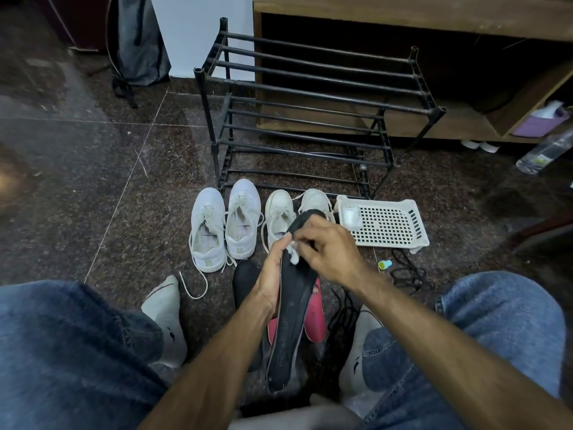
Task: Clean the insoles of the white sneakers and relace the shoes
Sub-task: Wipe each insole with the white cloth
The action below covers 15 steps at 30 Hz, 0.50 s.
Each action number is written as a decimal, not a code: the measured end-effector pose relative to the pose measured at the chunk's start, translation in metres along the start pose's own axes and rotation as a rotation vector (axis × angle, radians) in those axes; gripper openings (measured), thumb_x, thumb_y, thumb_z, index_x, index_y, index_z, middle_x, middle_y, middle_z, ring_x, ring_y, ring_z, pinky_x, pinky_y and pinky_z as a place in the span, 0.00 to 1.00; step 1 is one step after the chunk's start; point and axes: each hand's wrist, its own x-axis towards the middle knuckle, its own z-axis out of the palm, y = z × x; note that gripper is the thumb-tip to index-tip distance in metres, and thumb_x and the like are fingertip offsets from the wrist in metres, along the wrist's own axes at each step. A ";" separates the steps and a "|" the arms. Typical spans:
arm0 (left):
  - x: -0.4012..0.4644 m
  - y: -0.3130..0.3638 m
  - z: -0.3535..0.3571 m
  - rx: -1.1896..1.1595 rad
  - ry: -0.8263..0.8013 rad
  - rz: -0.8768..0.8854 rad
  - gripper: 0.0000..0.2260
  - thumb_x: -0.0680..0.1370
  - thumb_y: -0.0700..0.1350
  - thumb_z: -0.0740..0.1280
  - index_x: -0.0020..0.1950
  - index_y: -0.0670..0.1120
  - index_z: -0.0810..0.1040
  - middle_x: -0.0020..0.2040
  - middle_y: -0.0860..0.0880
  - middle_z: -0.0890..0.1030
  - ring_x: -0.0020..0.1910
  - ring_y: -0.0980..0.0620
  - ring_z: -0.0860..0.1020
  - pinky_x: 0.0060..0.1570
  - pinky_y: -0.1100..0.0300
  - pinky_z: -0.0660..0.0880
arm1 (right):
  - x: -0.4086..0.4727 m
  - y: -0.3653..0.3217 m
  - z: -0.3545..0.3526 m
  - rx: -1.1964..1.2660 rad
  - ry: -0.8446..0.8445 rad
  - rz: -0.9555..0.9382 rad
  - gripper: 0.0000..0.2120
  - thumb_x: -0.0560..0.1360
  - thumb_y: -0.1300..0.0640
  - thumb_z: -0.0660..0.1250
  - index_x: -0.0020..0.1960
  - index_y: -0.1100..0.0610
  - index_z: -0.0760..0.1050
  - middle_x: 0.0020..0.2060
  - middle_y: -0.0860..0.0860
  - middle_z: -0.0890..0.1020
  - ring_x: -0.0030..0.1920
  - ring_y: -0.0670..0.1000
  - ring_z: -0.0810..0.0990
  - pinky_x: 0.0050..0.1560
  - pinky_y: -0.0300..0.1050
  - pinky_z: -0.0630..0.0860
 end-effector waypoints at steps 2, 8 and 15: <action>-0.002 0.001 0.000 0.044 -0.006 -0.019 0.26 0.76 0.60 0.62 0.50 0.37 0.81 0.38 0.36 0.79 0.31 0.43 0.78 0.31 0.55 0.77 | 0.003 0.000 -0.001 -0.087 -0.047 -0.041 0.07 0.75 0.55 0.67 0.50 0.52 0.83 0.41 0.44 0.76 0.38 0.47 0.76 0.38 0.45 0.73; -0.003 0.000 -0.001 0.097 -0.084 -0.070 0.34 0.63 0.61 0.74 0.56 0.36 0.80 0.48 0.33 0.77 0.38 0.39 0.77 0.33 0.53 0.76 | 0.027 0.015 -0.015 -0.162 0.041 0.153 0.06 0.74 0.56 0.67 0.48 0.52 0.83 0.44 0.48 0.79 0.46 0.53 0.79 0.44 0.49 0.76; -0.003 -0.003 0.000 0.098 -0.094 -0.080 0.33 0.64 0.62 0.71 0.54 0.35 0.81 0.45 0.32 0.77 0.38 0.39 0.75 0.34 0.53 0.75 | 0.015 0.012 -0.007 -0.184 0.022 0.050 0.07 0.75 0.55 0.66 0.49 0.54 0.82 0.44 0.49 0.79 0.42 0.55 0.80 0.42 0.51 0.77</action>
